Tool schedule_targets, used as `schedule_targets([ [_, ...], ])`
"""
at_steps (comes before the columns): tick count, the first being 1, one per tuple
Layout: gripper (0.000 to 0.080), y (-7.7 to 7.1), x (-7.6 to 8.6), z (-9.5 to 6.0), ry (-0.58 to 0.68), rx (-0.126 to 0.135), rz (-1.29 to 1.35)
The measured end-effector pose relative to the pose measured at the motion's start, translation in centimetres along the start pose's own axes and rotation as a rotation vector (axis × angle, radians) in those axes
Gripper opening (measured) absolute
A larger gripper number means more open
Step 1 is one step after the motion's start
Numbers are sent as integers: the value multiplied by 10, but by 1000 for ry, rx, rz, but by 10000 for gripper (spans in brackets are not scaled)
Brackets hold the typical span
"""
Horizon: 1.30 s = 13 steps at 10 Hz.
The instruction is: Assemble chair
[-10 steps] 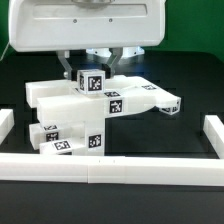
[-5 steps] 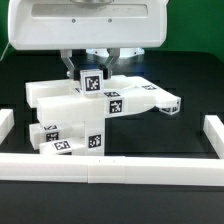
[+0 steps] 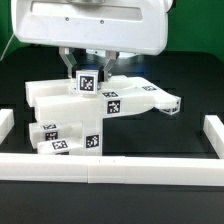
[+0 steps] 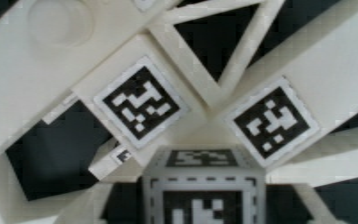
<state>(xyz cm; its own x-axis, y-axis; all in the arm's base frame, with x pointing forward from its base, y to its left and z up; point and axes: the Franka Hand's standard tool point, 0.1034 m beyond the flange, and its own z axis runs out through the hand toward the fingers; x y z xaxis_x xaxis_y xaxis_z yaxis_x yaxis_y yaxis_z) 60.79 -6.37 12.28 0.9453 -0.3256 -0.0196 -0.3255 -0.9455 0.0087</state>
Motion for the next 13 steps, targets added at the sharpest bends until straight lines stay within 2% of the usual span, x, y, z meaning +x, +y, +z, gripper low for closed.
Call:
schedule_targets([
  [3,284,-1,0,0,-1,3,204],
  [6,284,-2,-1,0,-6,17,395],
  [11,284,9,0,1,-67,99,860],
  [13,284,7,-1,1,-71,97,933],
])
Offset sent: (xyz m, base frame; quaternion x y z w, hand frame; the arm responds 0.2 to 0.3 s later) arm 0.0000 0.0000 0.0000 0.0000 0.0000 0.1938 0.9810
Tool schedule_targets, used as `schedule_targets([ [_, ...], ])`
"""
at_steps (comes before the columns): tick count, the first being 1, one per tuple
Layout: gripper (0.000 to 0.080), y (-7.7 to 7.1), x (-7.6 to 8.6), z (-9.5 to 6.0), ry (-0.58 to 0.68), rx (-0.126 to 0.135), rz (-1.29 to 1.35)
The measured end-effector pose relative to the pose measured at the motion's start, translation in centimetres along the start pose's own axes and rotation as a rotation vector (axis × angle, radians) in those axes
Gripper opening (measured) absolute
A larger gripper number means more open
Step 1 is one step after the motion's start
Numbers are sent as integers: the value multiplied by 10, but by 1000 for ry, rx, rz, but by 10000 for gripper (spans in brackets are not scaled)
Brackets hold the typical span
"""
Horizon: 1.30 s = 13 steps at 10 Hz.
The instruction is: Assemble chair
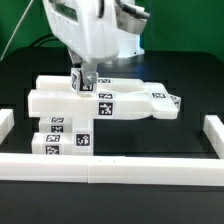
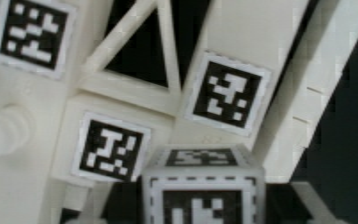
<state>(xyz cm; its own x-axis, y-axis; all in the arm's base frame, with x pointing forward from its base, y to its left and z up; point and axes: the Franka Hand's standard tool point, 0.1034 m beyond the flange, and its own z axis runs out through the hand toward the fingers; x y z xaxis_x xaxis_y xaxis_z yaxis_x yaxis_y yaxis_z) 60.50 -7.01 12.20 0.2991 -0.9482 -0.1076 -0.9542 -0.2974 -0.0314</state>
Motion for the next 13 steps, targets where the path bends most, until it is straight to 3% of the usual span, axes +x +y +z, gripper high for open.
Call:
schedule_targets([
  [1,284,0,0,0,0,0,-1],
  [2,442,0,0,0,0,0,-22],
  [3,442,0,0,0,4,-3,-48],
  [4,577,-2,0,0,23,-18,-95],
  [5,577,-2,0,1,20,-17,-164],
  [6,635,-2,0,1,20,-18,-238],
  [9,647,-2,1,1,18,-22,-453],
  [10,649,-2,1,1,24,-30,-537],
  [11,649,-2,2,1,41,-56,-648],
  [13,649,-5,3,0,48,-70,-808],
])
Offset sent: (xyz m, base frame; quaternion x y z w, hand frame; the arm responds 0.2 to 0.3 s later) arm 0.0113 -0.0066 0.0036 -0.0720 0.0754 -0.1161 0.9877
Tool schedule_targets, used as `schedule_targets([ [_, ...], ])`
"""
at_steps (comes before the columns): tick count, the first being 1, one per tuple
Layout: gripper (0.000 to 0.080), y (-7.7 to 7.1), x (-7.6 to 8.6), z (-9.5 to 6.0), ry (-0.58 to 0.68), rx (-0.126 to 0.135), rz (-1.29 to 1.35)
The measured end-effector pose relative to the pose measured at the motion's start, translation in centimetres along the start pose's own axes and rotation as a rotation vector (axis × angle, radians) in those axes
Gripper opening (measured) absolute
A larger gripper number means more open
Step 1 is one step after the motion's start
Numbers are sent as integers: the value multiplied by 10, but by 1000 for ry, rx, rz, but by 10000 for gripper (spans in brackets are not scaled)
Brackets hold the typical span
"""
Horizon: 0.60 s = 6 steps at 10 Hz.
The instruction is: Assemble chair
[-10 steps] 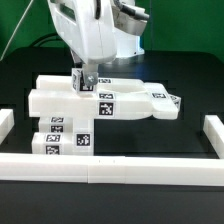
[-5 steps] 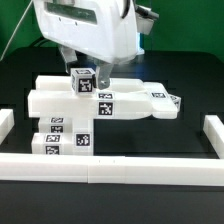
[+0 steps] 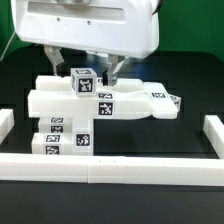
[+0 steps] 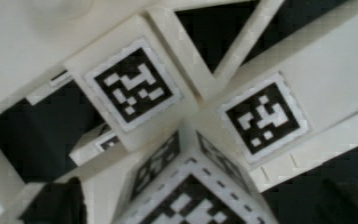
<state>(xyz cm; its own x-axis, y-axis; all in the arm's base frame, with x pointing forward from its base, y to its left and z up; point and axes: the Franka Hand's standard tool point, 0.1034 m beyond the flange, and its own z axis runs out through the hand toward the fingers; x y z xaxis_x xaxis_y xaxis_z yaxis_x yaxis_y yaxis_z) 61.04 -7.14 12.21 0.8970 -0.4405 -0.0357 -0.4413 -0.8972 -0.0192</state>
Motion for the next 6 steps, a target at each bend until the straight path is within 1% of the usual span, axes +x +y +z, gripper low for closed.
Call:
schedule_targets([
  [3,649,3,1,0,0,-4,-262],
  [6,649,4,2,-1,6,-16,-472],
])
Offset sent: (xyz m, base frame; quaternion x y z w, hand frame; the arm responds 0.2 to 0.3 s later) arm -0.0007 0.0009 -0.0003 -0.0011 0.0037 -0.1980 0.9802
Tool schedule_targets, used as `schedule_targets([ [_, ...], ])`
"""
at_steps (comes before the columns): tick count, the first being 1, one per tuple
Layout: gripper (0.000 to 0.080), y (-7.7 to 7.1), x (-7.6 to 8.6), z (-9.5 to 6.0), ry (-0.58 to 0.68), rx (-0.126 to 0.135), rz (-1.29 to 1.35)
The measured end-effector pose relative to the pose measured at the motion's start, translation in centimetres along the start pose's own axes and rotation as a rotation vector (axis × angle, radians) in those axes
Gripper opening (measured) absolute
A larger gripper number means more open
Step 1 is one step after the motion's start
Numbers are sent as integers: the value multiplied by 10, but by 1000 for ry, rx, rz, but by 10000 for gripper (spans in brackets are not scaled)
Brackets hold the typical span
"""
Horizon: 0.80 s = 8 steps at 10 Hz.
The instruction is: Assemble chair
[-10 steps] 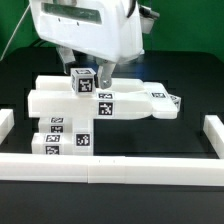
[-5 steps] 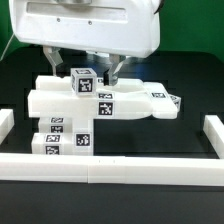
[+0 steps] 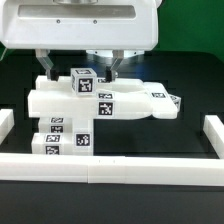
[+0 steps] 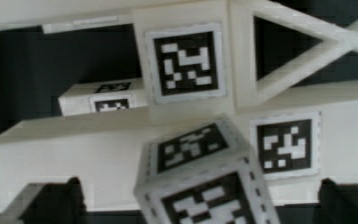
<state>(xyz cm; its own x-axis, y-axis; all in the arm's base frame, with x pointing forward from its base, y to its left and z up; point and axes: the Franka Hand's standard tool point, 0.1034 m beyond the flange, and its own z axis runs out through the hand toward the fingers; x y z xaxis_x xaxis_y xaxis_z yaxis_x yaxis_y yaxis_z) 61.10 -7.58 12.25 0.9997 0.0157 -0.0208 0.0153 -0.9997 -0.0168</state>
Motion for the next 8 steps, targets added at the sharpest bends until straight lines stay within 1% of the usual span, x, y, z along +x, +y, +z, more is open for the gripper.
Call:
schedule_targets([
  [1,649,0,1,-1,4,-13,-84],
  [2,649,1,1,-1,3,-13,-139],
  [3,623,3,1,0,2,-13,-175],
  [4,490,3,1,-1,3,-13,-199],
  [5,490,3,1,-1,3,-13,-191],
  [6,308,4,1,-1,3,-13,-191],
  [7,282,4,1,-1,3,-13,-189],
  [8,282,4,1,-1,3,-13,-168],
])
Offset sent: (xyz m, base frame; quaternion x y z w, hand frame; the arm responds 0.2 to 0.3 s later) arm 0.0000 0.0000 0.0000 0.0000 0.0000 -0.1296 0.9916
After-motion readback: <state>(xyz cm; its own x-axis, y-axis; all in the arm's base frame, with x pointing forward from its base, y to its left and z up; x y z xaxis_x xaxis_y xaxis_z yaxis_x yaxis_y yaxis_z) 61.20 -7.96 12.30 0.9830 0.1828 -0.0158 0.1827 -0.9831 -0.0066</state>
